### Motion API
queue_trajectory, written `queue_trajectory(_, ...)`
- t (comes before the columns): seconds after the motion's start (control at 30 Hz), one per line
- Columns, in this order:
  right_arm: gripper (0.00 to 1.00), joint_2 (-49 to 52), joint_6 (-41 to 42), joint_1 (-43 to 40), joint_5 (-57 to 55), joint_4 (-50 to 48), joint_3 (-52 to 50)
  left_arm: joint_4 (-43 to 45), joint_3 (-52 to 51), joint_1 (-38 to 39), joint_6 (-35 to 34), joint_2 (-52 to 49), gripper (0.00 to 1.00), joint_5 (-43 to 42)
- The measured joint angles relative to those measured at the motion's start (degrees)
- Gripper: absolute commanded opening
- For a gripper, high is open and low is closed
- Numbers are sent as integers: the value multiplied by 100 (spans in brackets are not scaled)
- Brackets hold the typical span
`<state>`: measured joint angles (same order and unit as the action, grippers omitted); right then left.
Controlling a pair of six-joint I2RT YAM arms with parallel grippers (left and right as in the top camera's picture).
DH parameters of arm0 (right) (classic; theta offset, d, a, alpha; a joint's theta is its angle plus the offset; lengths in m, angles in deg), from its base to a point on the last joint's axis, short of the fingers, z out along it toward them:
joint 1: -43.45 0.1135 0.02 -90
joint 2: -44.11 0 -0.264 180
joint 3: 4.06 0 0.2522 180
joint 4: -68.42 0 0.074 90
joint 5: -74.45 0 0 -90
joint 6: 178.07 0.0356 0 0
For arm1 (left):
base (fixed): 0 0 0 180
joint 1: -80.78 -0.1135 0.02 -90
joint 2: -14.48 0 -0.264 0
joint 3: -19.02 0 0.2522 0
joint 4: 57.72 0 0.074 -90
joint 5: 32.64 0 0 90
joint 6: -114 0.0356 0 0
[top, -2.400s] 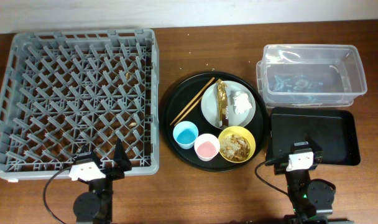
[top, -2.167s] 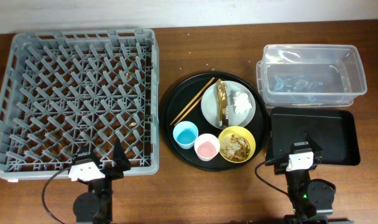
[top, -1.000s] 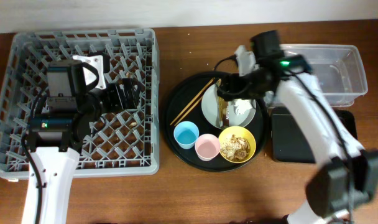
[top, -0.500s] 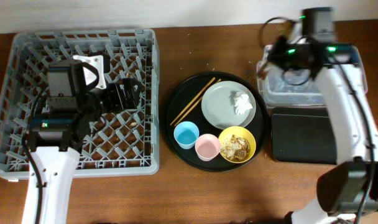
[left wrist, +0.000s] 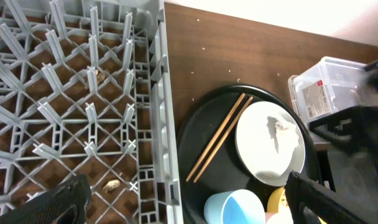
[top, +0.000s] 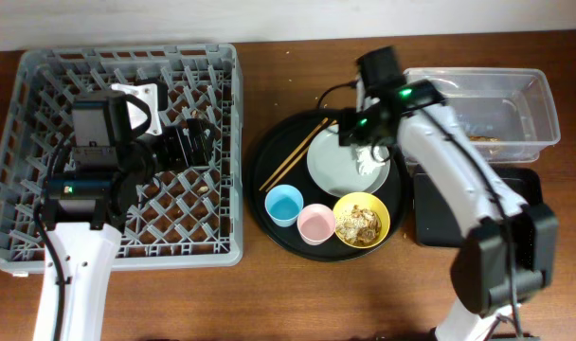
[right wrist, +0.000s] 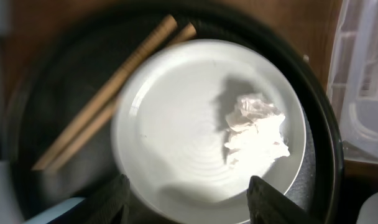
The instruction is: Sort waste into correct bins and load items into the dishwasher rack
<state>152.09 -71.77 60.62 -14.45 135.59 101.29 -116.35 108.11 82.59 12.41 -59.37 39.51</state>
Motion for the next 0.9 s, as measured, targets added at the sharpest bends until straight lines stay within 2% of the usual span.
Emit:
queue_trajectory(0.03, 62, 227, 90, 85, -592, -673, -348, 9, 0, 0, 0, 0, 99, 2)
queue_trajectory(0.13, 51, 844, 188, -146, -1019, -1110, -660, 4, 0, 0, 0, 0, 99, 0)
queue_trajectory(0.17, 41, 953, 190, -201, -1008, -1110, -664, 4, 0, 0, 0, 0, 99, 2)
queue_trajectory(0.2, 6, 1084, 225, -203, -951, -1126, -664, 4, 0, 0, 0, 0, 99, 0)
queue_trajectory(0.23, 4, 1172, 192, -201, -879, -1117, -664, 4, 0, 0, 0, 0, 99, 0)
queue_trajectory(0.37, 4, 1008, 234, -258, -203, -476, -470, -2, 0, 0, 2, 0, 99, 0)
queue_trajectory(0.5, 4, -636, 516, -1082, 374, -579, 225, 0, 0, 0, 0, 0, 99, -2)
queue_trajectory(0.53, 22, -907, 693, -1696, 284, -839, 345, 4, 0, 0, 0, 0, 99, 0)
queue_trajectory(0.57, 78, -929, 774, -2068, 118, -1123, 363, -7, 0, 0, 0, 0, 99, 0)
queue_trajectory(0.6, 98, -822, 846, -2354, -46, -1342, 365, 0, 0, 0, 0, 0, 99, 0)
queue_trajectory(0.63, 98, -634, 876, -2583, -155, -1425, 365, 7, 0, 0, 2, 0, 99, 0)
queue_trajectory(0.7, 98, -492, 664, -2876, 396, -693, 321, 22, 2, 0, 0, -2, 99, 0)
queue_trajectory(0.8, 95, -1279, 245, -2511, 990, 352, 302, 15, 2, 0, 0, -9, 99, 0)
queue_trajectory(0.83, 84, -1838, 146, -2065, 1134, 1023, 358, 13, 2, 0, 2, -11, 99, 2)
queue_trajectory(0.87, 69, -2151, 105, -1650, 1235, 1502, 398, 2, 0, 0, 0, -11, 99, 0)
queue_trajectory(0.9, 63, -2170, 70, -1303, 1241, 2046, 404, 4, 2, 0, 0, -11, 99, 0)
